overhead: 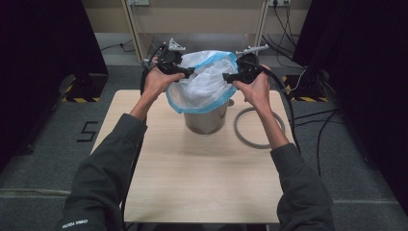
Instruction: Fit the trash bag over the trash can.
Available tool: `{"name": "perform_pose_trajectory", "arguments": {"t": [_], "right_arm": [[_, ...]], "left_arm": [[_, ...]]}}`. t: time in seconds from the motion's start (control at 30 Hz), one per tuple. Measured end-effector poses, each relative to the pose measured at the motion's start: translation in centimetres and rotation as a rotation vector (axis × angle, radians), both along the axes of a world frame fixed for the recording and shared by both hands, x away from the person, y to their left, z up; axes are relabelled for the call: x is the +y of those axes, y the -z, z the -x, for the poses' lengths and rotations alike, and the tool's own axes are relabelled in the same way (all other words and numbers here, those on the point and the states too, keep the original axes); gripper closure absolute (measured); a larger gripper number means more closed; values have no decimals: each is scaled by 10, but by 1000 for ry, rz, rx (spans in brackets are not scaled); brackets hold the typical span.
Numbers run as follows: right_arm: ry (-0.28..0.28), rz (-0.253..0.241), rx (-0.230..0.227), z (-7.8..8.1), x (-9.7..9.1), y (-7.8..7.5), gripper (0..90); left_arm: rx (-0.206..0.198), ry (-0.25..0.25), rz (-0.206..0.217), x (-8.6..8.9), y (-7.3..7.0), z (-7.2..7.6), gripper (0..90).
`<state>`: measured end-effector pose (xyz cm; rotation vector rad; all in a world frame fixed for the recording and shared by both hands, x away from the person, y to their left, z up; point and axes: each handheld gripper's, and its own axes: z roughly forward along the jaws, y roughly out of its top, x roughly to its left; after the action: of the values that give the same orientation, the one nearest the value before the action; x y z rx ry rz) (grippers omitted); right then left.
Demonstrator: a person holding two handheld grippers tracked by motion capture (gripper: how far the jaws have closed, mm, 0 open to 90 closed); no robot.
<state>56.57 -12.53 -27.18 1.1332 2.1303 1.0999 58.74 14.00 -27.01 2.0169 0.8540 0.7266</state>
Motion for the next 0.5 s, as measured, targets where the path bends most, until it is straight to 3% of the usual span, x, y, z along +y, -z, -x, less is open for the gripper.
{"name": "perform_pose_trajectory", "arguments": {"t": [0.07, 0.17, 0.3, 0.4, 0.5], "right_arm": [[4, 5, 0, 0, 0, 1, 360], [5, 15, 7, -2, -2, 2, 373], [5, 0, 15, -4, -8, 7, 394], [7, 5, 25, -8, -11, 11, 404], [10, -29, 28, -10, -13, 14, 410]], "left_arm": [[-5, -34, 2, 6, 1, -4, 671], [-9, -93, 26, 23, 2, -12, 780], [7, -171, 53, 51, 13, -22, 811], [41, -181, 36, 61, 29, -25, 817], [76, -165, 29, 64, 45, -25, 813]]}}
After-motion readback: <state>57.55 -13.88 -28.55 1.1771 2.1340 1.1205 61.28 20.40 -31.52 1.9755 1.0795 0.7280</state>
